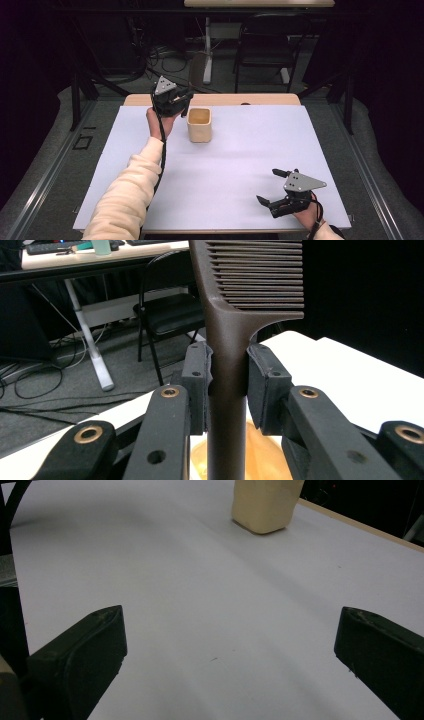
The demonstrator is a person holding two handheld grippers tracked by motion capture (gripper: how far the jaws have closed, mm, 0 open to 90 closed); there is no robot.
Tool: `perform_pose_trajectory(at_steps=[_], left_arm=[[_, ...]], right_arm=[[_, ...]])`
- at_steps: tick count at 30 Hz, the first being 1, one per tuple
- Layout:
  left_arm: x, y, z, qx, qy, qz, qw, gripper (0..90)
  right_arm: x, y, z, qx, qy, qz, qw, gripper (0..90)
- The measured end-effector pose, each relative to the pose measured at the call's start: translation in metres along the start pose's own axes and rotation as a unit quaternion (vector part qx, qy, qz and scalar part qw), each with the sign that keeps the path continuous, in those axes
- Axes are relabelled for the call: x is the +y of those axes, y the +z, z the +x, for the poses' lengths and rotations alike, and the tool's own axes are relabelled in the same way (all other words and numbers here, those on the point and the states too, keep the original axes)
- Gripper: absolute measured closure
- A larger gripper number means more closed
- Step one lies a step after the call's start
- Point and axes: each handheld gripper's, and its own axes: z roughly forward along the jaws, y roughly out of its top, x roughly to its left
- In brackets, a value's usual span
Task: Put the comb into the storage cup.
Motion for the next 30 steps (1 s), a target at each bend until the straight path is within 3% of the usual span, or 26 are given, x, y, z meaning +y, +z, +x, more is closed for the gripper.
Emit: perform_pose_trajectory(at_steps=[30], left_arm=[[-0.007,0.016,-0.005,-0.016,-0.007,-0.021,0.9996,72.1]], right_arm=[[0.0,0.0,0.0,0.001,0.0,-0.001,1.0,0.0]])
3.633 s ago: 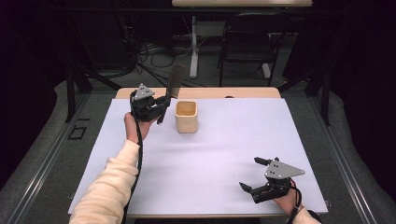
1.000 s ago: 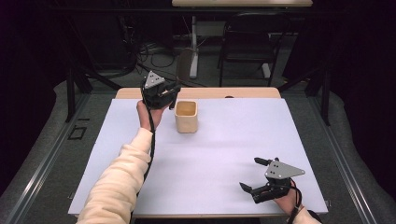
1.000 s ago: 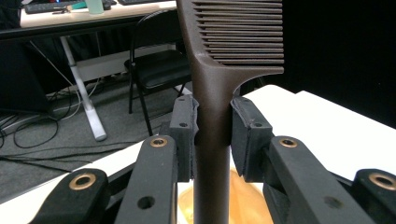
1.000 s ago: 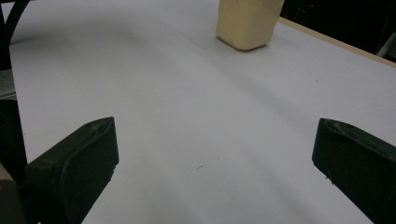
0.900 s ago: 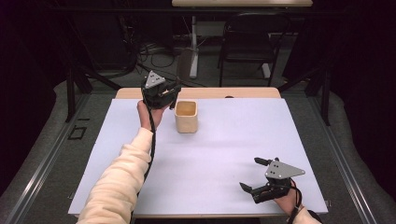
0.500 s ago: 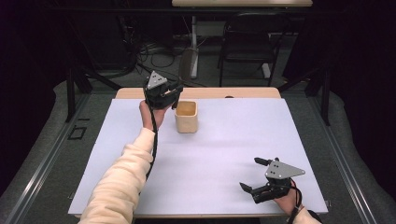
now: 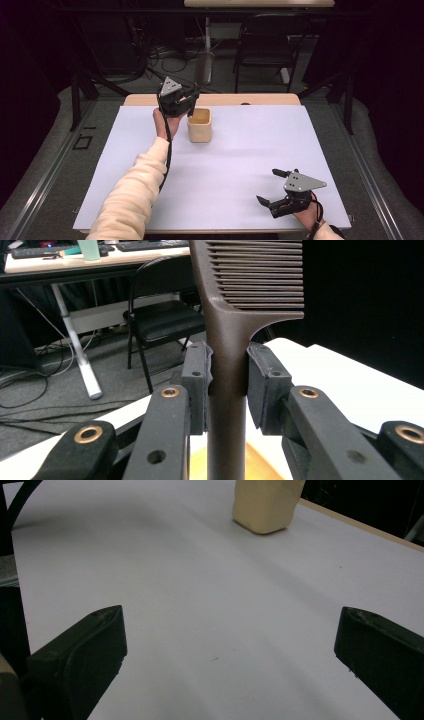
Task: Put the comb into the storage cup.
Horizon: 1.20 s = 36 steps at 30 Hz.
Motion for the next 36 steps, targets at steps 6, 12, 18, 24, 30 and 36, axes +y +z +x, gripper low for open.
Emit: perform_pose_trajectory(at_steps=[6,12,18,24,30,36], left_arm=[[-0.004,0.004,0.001,-0.004,-0.007,-0.004,1.0,72.0],[-0.007,0.008,0.003,-0.009,-0.008,0.0,0.9999,72.1],[-0.01,0.011,0.004,-0.016,-0.011,0.005,0.9998,72.1],[-0.013,0.014,0.005,-0.016,-0.016,0.005,0.9997,72.0],[-0.015,0.016,0.006,-0.018,-0.018,0.006,0.9997,72.0],[-0.019,0.018,0.006,-0.016,-0.016,0.006,0.9997,72.1]], right_arm=[[0.0,0.0,0.0,0.001,0.0,-0.001,1.0,0.0],[0.0,0.0,0.0,0.001,-0.001,-0.001,1.0,0.0],[0.0,0.0,0.0,0.0,0.0,0.0,1.0,0.0],[0.0,0.0,0.0,0.001,0.0,0.001,1.0,0.0],[0.0,0.0,0.0,0.001,0.001,0.001,1.0,0.0],[0.0,0.0,0.0,0.002,0.001,0.001,1.0,0.0]])
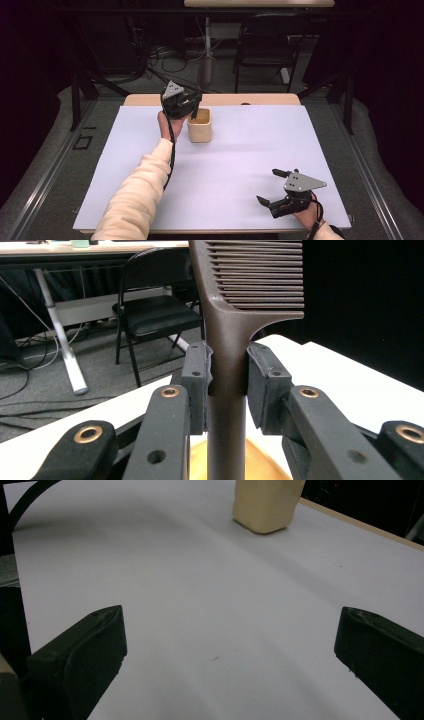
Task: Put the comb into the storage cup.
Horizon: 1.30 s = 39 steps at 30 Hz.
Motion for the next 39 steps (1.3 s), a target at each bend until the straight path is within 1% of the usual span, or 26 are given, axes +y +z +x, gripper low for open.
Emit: perform_pose_trajectory(at_steps=[8,14,19,23,24,30,39], left_arm=[[-0.003,0.003,0.0,-0.01,0.0,0.003,0.9999,72.0],[-0.005,0.005,0.0,-0.007,0.0,0.003,1.0,72.0],[-0.007,0.007,0.0,-0.008,0.0,0.01,0.9999,72.0],[-0.008,0.008,0.0,-0.009,0.003,0.013,0.9999,72.0],[-0.009,0.009,0.0,-0.009,0.006,0.017,0.9998,72.0],[-0.012,0.01,0.001,-0.007,0.006,0.025,0.9996,72.0],[-0.015,0.01,0.003,-0.004,0.009,0.03,0.9995,72.0]], right_arm=[[0.0,0.0,0.0,0.0,0.0,0.0,1.0,0.0],[0.0,0.0,0.0,0.0,0.0,0.0,1.0,0.0],[0.0,0.0,0.0,0.0,0.0,0.0,1.0,0.0],[0.0,0.0,0.0,0.0,0.001,0.0,1.0,0.0],[0.0,0.0,0.0,-0.001,0.0,-0.001,1.0,0.0],[0.0,0.0,0.0,0.0,0.0,0.0,1.0,0.0],[0.0,0.0,0.0,0.0,0.0,0.0,1.0,0.0]])
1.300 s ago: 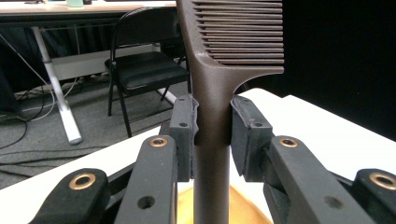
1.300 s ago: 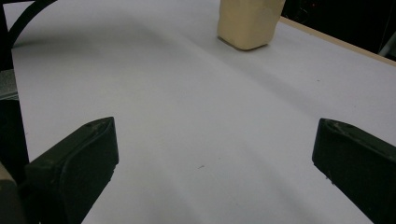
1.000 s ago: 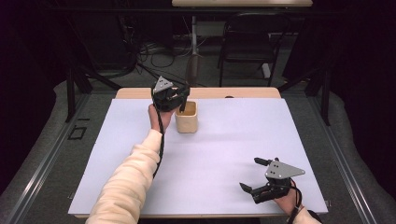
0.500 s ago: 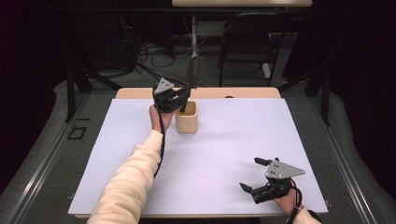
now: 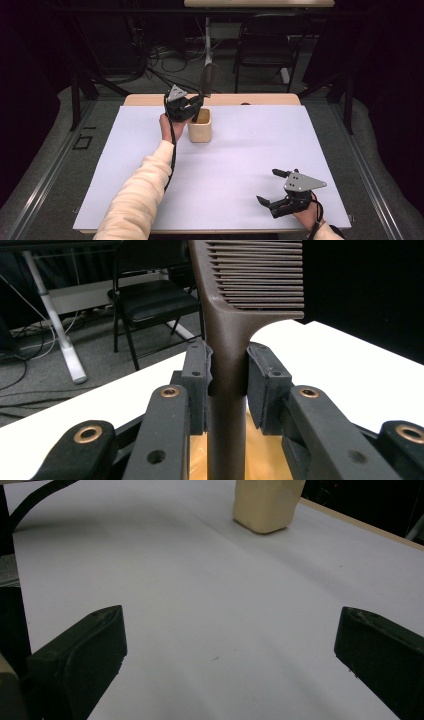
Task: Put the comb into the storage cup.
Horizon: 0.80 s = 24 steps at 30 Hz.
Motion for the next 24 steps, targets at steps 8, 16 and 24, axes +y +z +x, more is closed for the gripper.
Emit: perform_pose_trajectory(at_steps=[8,16,24], left_arm=[[-0.005,0.0023,-0.0003,-0.002,0.006,0.01,0.9999,72.0],[-0.0073,0.0038,0.0014,-0.003,0.01,0.019,0.9998,72.0],[-0.0091,0.0054,0.0014,-0.006,0.014,0.029,0.9994,72.0]], right_arm=[[0.0,0.0,0.0001,0.0,0.0,0.0,1.0,0.0],[0.0,0.0,-0.0001,-0.001,0.0,0.001,1.0,0.0],[-0.0001,0.0001,-0.0001,-0.001,0.001,0.0,1.0,0.0]])
